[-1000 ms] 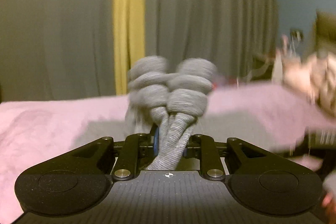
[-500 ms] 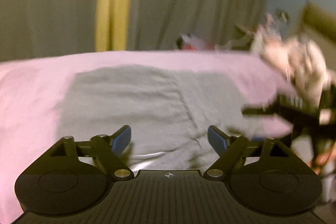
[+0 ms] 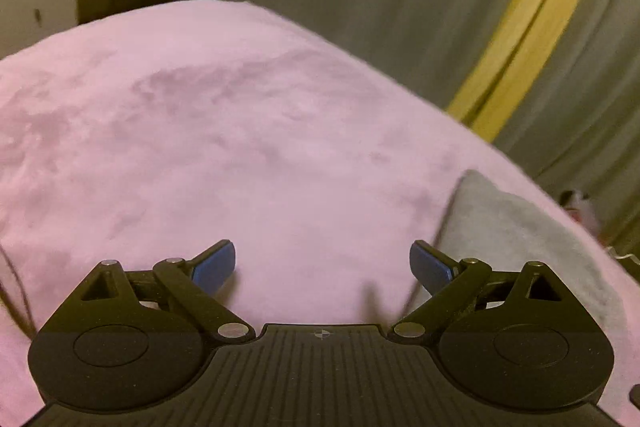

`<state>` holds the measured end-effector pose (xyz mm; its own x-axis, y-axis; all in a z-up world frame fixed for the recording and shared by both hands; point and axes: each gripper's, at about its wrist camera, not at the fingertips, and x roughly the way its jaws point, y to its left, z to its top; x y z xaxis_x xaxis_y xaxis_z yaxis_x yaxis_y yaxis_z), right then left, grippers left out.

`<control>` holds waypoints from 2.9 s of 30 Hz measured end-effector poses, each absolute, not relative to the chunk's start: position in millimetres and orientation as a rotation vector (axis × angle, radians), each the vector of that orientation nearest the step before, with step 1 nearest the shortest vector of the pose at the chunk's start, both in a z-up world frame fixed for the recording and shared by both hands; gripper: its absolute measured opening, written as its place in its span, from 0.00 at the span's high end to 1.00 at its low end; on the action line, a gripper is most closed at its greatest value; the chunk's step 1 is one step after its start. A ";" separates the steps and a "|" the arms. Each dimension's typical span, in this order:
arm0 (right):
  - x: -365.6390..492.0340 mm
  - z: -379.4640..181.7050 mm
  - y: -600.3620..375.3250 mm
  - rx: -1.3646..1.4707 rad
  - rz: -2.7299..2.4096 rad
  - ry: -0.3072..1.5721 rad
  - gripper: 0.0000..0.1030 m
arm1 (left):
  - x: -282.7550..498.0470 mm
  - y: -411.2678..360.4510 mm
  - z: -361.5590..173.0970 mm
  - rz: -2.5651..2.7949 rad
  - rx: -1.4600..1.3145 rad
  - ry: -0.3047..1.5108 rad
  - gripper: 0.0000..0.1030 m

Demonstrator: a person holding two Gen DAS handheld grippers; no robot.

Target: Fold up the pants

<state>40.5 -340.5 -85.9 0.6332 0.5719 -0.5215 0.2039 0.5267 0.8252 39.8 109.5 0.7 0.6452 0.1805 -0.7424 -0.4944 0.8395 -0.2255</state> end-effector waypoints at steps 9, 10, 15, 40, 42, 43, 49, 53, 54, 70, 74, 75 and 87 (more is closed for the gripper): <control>47.5 -109.4 -330.7 1.200 0.150 0.865 0.14 | 43.3 110.3 -14.1 0.384 -0.477 0.828 0.05; 48.5 -112.1 -330.5 1.232 0.141 0.850 0.10 | 44.6 110.5 -15.7 0.384 -0.475 0.835 0.05; 54.4 -111.2 -321.4 1.273 0.057 0.804 0.09 | 42.3 110.0 -14.6 0.390 -0.478 0.846 0.05; 63.0 -108.4 -311.7 1.264 0.061 0.692 0.50 | 44.9 113.7 -22.7 0.397 -0.507 0.878 0.05; 64.7 -105.9 -312.2 1.263 0.096 0.673 0.44 | 46.4 112.8 -24.0 0.395 -0.503 0.883 0.05; 67.7 -107.4 -312.6 1.276 0.110 0.682 0.31 | 47.2 112.5 -24.8 0.395 -0.500 0.887 0.05; 95.8 -108.1 -295.3 1.165 0.071 0.764 0.55 | 48.7 114.1 -28.2 0.408 -0.503 0.895 0.05; 100.9 -73.5 -286.2 1.078 0.125 0.720 0.57 | 48.3 115.0 -29.4 0.408 -0.514 0.891 0.05; 100.9 -61.4 -284.8 1.064 0.146 0.699 0.58 | 48.5 114.8 -29.6 0.409 -0.512 0.892 0.05; 81.2 -2.2 -327.9 1.053 0.184 0.550 0.58 | 48.1 116.0 -29.2 0.406 -0.511 0.896 0.05; 78.1 -10.8 -338.0 1.054 0.154 0.559 0.58 | 49.2 115.0 -29.2 0.404 -0.498 0.905 0.05; 76.0 -12.3 -337.0 1.057 0.145 0.562 0.58 | 49.6 115.0 -29.2 0.403 -0.495 0.906 0.05; 38.0 -10.1 -351.4 1.045 0.093 0.592 0.58 | 50.3 112.7 -30.0 0.406 -0.488 0.910 0.05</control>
